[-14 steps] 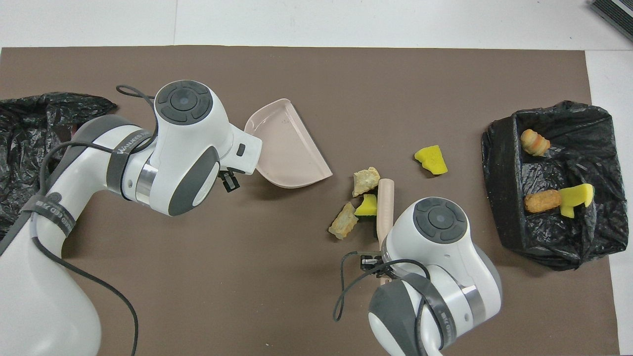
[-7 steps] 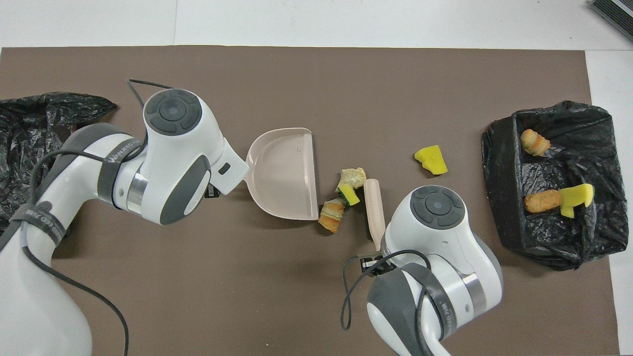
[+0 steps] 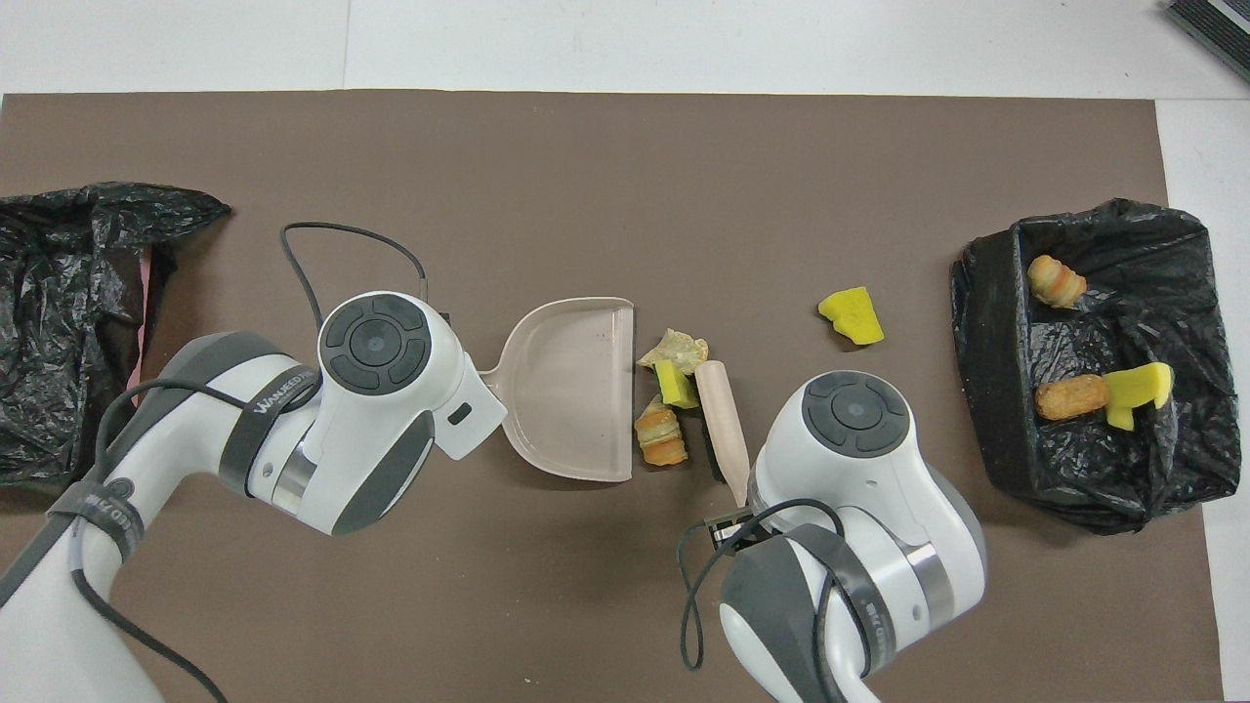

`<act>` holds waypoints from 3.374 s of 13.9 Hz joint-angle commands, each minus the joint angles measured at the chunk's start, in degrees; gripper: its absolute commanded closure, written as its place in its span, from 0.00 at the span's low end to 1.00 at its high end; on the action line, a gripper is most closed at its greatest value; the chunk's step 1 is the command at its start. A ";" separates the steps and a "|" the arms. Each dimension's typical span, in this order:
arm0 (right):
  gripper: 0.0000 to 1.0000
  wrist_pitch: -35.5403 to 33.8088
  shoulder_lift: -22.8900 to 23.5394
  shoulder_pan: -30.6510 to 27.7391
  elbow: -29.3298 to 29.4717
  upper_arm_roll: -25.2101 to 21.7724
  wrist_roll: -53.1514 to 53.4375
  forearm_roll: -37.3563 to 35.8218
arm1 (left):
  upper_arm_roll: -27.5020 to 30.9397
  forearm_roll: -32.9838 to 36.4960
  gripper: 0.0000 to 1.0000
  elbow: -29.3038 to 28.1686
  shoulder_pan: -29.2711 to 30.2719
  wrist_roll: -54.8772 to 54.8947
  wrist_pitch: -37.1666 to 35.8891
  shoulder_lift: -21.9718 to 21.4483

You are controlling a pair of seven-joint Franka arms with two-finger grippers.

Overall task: Sweep and dump trash in bin
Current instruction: 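Sweep the remaining chunks and sponges into the dustpan with the right gripper's brush, then carry the dustpan toward the other bag with the left gripper while the right withdraws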

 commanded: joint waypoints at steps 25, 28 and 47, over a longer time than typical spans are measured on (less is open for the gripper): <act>1.00 5.01 10.52 -3.01 11.45 -0.22 10.75 -8.86 | 0.24 1.41 1.00 -4.07 0.40 -4.48 4.65 -1.97; 1.00 5.01 12.81 -1.62 11.19 0.13 9.97 -7.98 | 0.24 1.32 1.00 -4.95 0.32 -4.92 4.91 -2.41; 1.00 -4.21 13.78 -4.84 22.61 -0.13 8.99 -13.68 | 0.24 -13.17 1.00 -5.58 6.90 7.62 13.62 0.32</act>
